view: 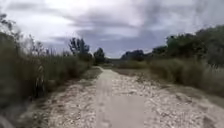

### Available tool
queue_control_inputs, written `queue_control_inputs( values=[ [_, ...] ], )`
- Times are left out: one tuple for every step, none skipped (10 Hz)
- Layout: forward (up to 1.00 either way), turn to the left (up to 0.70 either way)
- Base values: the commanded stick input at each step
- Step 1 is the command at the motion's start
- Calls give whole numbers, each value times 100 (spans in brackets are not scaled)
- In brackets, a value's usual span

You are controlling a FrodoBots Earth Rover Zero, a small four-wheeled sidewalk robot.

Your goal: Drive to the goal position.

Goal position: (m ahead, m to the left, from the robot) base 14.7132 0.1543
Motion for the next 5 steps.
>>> queue_control_inputs(
  values=[
    [85,0],
    [85,0],
    [85,0],
    [85,0],
    [85,0]
  ],
)
